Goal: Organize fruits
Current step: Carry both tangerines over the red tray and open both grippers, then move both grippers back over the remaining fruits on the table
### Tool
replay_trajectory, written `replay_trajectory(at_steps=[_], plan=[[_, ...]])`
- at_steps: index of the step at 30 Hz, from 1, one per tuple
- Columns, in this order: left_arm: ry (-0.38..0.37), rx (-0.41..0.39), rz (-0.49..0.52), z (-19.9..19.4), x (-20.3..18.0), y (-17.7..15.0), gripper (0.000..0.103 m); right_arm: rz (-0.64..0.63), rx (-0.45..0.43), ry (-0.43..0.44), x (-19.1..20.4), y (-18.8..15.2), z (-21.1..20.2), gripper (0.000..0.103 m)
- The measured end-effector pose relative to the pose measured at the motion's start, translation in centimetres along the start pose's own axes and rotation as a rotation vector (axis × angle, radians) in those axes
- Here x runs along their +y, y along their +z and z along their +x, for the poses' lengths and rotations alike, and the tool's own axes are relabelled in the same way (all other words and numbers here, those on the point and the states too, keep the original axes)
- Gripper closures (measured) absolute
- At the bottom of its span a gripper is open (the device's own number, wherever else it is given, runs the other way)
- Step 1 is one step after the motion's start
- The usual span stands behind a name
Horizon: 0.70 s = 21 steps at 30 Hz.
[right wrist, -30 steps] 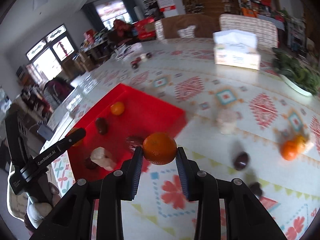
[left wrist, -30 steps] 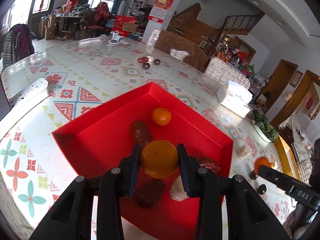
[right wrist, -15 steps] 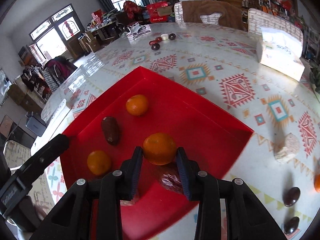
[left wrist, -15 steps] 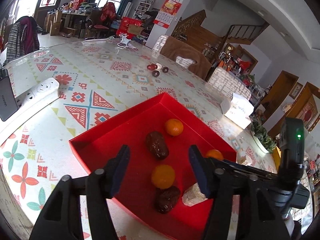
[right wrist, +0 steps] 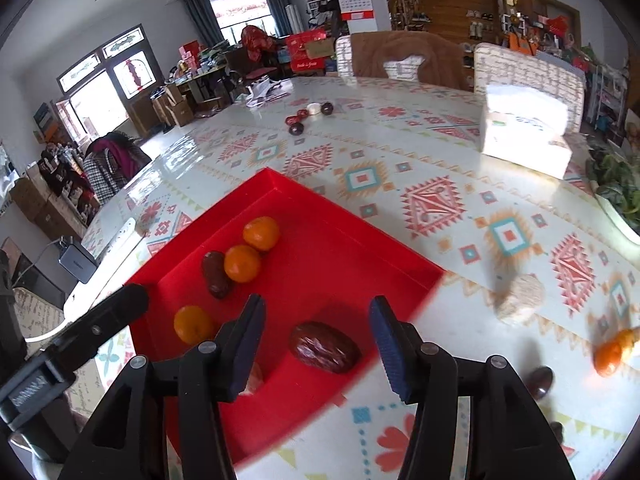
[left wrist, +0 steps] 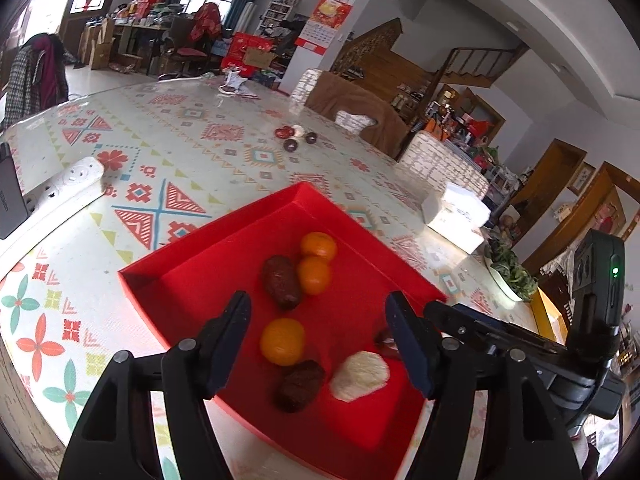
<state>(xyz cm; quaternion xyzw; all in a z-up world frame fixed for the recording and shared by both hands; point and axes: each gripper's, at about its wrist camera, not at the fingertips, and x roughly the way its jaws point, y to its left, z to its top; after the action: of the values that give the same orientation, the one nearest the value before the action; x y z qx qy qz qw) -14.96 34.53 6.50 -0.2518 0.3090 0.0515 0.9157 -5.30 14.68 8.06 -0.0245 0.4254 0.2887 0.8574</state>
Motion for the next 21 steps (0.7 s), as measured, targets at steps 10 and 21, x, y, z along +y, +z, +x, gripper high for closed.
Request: replay_trajectory(at_steps=[10,21], plan=[[-0.032,-0.009,0.096,-1.7,-5.5,-1.3,0.031,-0.033,-0.101,-0.116,-2.4,-2.6,-5.4,0.037],[-0.069,-0.008,0.221,-3.1,-12.6,-3.7,0.030,0.024,-0.179,-0.220,-7.7,-5.7,-10.8,0.035]])
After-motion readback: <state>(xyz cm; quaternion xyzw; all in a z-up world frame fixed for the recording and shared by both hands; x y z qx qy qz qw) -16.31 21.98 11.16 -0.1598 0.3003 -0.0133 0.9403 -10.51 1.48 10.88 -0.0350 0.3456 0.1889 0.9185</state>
